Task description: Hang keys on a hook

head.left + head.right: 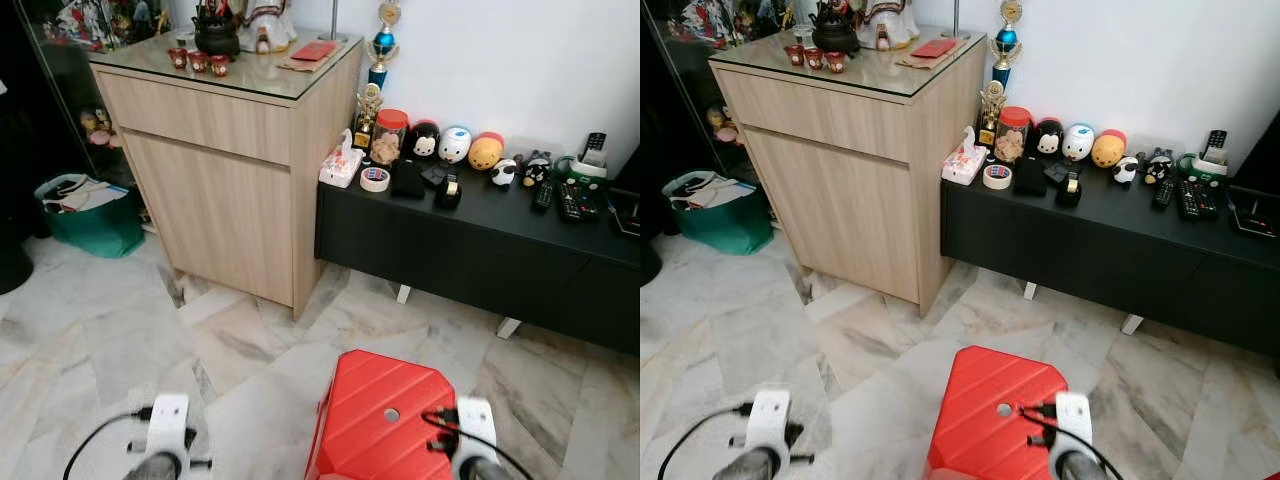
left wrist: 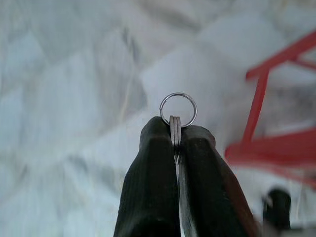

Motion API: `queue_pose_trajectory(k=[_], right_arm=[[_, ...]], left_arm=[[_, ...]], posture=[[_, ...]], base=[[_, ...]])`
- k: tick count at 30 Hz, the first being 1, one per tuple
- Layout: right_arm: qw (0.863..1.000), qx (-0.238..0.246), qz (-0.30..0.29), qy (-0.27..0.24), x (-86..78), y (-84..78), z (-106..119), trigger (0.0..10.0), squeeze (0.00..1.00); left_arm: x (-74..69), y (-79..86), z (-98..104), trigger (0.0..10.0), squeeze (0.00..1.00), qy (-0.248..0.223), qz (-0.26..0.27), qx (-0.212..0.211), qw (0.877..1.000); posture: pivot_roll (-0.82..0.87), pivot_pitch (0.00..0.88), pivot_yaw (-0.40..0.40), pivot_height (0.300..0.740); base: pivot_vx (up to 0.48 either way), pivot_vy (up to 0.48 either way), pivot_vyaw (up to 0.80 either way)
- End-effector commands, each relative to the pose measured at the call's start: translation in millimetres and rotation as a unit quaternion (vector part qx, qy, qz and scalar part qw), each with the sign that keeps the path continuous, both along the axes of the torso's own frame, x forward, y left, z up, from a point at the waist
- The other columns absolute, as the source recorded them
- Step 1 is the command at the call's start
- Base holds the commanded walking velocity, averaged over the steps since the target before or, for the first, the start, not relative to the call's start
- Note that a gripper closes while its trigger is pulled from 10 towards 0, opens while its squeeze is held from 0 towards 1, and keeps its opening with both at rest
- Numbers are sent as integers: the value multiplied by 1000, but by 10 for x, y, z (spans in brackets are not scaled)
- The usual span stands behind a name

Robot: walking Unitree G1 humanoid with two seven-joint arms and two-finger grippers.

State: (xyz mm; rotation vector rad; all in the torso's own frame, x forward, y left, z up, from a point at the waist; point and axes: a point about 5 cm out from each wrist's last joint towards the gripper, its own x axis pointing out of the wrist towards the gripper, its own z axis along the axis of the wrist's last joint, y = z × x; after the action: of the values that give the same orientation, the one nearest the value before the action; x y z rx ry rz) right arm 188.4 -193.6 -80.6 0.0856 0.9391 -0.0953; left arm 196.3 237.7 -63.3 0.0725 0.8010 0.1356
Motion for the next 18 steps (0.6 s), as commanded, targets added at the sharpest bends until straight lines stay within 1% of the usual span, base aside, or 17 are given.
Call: queue_pose_trajectory(k=[1,2,3,4,6,7,9,11,13,18], right_arm=[[1000,1,11,23,-80,9,-45,10000,0],[1000,1,11,23,-80,9,-45,10000,0],[998,2,40,45,-162,47,-89,10000,0],[998,14,40,41,-186,62,-99,10000,0],[998,21,32,40,-200,62,-104,10000,0],[998,19,28,43,-244,41,-119,10000,0],[998,17,30,44,-239,41,-118,10000,0],[999,17,28,41,-167,54,-91,10000,0],[999,17,27,42,-167,52,-91,10000,0],[999,19,24,37,-156,57,-86,10000,0]], left_arm=[[-131,-39,-91,10000,0,28,14,-9,999],[-131,-39,-91,10000,0,28,14,-9,999],[-208,-56,-135,10000,0,40,19,-12,999],[-262,-78,-169,10000,0,52,18,-14,998],[-293,-91,-188,10000,0,59,17,-15,998],[-311,-109,-199,10000,0,59,19,-21,998],[-311,-112,-199,10000,0,59,19,-22,998],[-293,-117,-191,10000,0,54,12,-20,998],[-293,-116,-190,10000,0,53,14,-21,998],[-241,-104,-164,10000,0,46,13,-14,999]], posture=[[36,0,-66,740],[36,0,-66,740],[26,0,-63,740],[18,0,-57,740],[14,0,-51,740],[8,0,-47,740],[8,0,-47,740],[3,0,-41,740],[8,0,-40,740],[19,0,-42,740]], base=[[0,0,0],[0,0,0],[0,0,0],[0,0,0],[0,0,0],[0,0,0],[0,0,0],[0,0,0],[0,0,0],[-240,0,0]])
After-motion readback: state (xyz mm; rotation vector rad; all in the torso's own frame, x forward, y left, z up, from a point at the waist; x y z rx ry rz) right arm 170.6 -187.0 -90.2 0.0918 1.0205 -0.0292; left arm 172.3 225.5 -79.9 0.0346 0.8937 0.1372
